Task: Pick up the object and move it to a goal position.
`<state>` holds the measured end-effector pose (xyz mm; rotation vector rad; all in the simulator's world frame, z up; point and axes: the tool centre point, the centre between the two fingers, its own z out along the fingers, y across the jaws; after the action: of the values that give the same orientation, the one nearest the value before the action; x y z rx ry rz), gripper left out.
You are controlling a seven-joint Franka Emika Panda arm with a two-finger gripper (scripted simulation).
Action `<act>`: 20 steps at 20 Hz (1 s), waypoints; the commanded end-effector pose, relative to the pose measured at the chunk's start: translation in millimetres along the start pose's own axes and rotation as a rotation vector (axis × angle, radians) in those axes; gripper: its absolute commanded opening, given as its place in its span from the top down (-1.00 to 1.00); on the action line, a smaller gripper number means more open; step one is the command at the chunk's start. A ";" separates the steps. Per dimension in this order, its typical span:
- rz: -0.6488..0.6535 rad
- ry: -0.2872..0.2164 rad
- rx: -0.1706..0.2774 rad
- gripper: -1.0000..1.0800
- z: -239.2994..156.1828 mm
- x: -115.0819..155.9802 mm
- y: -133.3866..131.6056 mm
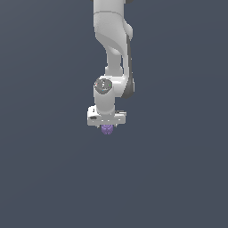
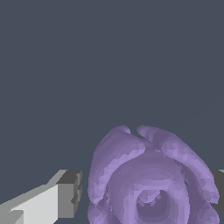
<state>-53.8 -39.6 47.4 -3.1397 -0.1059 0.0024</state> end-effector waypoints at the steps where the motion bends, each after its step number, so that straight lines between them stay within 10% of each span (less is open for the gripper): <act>1: -0.001 0.002 0.000 -0.92 5.2 0.7 0.0; 3: -0.001 0.002 0.000 -0.92 6.2 0.9 0.0; 4: -0.001 0.002 0.000 1.00 6.2 0.9 0.0; 20: 0.000 0.001 0.000 1.00 -4.0 3.0 12.3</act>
<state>-51.4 -46.8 47.5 -3.1395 -0.1075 0.0018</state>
